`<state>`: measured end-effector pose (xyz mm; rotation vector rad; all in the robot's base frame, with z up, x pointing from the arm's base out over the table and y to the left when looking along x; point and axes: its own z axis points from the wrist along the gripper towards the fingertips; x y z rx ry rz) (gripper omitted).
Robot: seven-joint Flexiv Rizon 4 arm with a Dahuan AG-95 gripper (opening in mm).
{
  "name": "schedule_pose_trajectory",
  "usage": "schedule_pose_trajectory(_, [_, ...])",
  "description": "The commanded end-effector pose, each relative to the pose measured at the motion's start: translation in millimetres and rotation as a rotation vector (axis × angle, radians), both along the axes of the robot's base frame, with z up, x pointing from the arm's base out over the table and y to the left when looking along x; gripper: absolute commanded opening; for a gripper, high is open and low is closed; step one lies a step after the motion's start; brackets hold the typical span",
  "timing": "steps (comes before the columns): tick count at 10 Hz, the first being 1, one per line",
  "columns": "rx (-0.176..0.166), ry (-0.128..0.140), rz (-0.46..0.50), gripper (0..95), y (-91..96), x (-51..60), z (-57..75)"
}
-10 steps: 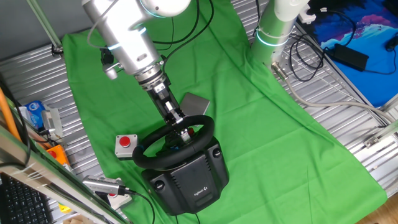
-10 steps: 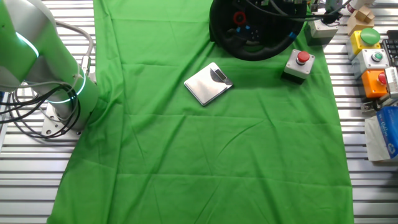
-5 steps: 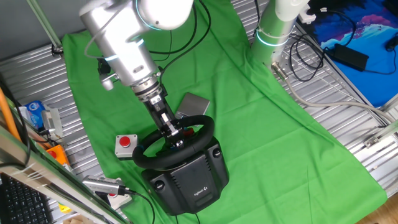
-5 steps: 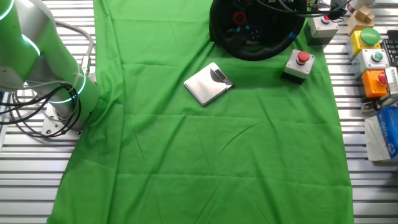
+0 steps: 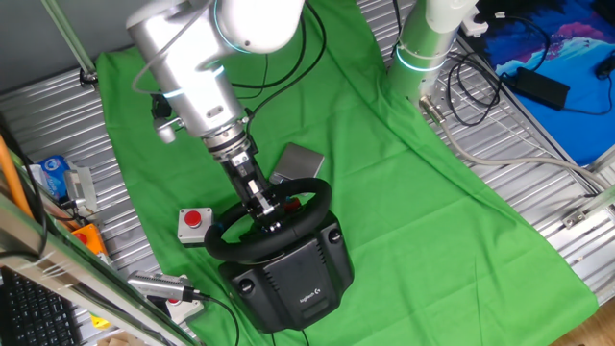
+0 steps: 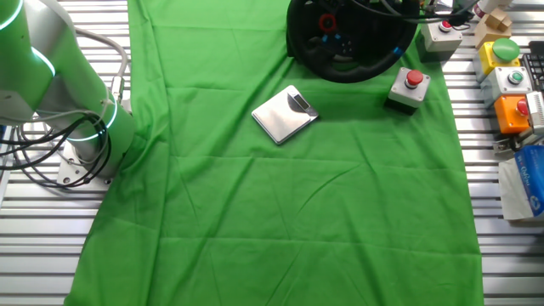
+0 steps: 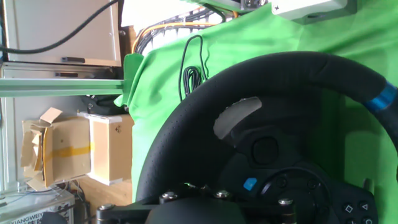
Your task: Rotate the steering wheel 90 degrees clockwise
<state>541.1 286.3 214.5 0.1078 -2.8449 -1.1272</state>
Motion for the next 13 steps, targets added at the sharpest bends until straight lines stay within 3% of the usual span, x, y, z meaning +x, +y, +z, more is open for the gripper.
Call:
schedule_pose_trajectory(1, [0.002, -0.005, -0.001, 0.0, -0.6, 0.6, 0.6])
schedule_pose_trajectory(13, [0.019, -0.023, 0.016, 0.0, -22.9, 34.3, 0.0])
